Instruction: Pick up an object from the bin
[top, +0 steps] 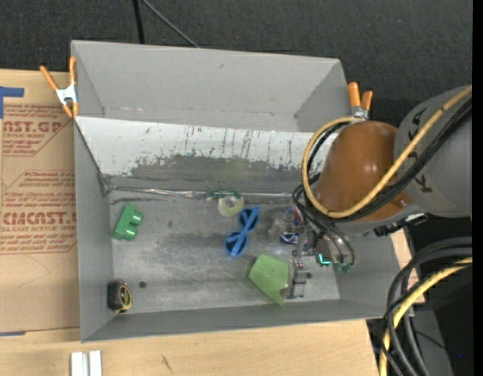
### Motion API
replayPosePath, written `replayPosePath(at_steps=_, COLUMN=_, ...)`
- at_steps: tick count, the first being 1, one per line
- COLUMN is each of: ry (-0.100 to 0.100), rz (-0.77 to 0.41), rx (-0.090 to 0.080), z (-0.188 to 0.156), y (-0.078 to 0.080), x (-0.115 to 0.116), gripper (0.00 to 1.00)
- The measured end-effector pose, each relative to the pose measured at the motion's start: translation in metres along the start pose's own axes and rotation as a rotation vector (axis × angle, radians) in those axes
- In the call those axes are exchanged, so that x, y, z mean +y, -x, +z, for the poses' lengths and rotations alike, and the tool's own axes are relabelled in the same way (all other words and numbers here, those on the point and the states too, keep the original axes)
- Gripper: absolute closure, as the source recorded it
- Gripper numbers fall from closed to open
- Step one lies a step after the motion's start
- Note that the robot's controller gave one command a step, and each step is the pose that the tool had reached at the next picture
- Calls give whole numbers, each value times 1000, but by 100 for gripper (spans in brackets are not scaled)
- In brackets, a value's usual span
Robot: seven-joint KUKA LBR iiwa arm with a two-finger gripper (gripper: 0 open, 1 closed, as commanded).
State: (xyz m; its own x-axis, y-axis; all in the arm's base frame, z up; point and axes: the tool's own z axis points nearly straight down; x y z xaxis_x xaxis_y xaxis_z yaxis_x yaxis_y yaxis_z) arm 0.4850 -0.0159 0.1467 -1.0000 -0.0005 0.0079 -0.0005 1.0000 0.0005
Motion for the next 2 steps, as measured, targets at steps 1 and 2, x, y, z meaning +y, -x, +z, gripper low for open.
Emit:
replayPosePath(at_steps=1, ry=-13, rz=-119, rx=-19, z=69, y=60, x=-90, gripper=0)
replayPosePath(at_steps=2, ry=3, rz=30, rx=-11, z=76, y=46, x=-126, gripper=0)
